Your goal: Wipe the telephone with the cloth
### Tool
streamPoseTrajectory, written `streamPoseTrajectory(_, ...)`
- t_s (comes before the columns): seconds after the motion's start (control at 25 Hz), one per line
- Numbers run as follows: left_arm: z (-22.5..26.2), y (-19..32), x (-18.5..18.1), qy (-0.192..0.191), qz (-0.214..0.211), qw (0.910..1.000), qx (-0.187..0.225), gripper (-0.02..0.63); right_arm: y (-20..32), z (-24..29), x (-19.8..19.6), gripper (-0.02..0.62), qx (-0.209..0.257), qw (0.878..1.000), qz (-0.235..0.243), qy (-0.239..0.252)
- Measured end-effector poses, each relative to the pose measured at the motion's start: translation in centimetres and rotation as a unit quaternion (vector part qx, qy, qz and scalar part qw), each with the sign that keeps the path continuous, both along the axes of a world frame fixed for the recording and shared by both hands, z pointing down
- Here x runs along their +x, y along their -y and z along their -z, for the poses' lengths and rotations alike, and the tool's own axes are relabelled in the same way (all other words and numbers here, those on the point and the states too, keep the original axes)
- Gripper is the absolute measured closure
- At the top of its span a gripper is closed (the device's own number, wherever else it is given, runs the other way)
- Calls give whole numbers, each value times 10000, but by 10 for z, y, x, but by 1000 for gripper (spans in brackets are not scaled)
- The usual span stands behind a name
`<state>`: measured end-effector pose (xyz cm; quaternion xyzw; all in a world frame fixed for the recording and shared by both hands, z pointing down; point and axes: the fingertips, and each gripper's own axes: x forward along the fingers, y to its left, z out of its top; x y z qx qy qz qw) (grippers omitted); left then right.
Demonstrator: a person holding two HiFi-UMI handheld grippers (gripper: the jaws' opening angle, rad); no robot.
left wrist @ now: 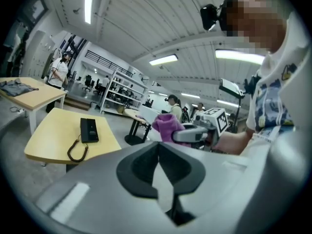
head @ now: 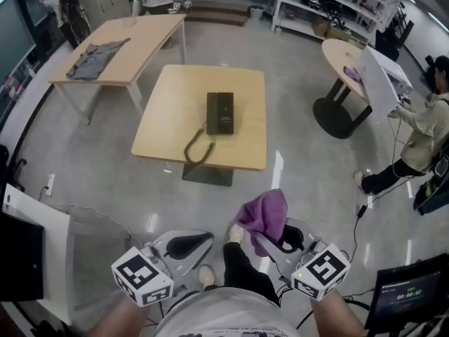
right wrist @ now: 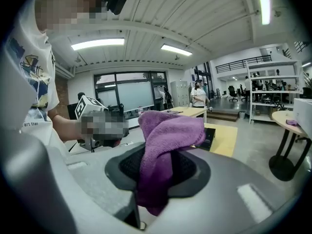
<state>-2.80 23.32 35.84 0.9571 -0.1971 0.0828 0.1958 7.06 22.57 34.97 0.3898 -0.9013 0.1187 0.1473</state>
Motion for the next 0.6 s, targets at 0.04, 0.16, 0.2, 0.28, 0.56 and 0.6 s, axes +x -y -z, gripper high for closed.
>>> streamPoseTrajectory(0.04, -1, 12, 3, 8, 16, 10000, -25, 600, 13, -1, 3, 482, -9, 10000, 35, 11)
streamPoseTrajectory(0.16, -4, 49, 10, 36, 140, 9998, -111, 564, 54, -5, 12, 480, -24, 9998, 164, 54)
streamPoseTrajectory(0.2, -5, 64, 13, 61, 188, 9997, -117, 563, 69, -4, 16, 480, -1, 9998, 201, 70)
streamPoseTrajectory(0.28, -9, 95, 19, 133, 243, 9995, -133, 563, 100, -2, 27, 482, 57, 9996, 262, 92)
streamPoseTrajectory(0.56, -36, 195, 31, 197, 591, 9969, -486, 509, 177, -13, 54, 482, 1, 9988, 476, 80)
streamPoseTrajectory(0.6, -40, 207, 31, 235, 627, 9965, -509, 509, 185, -16, 56, 482, -24, 9989, 471, 83)
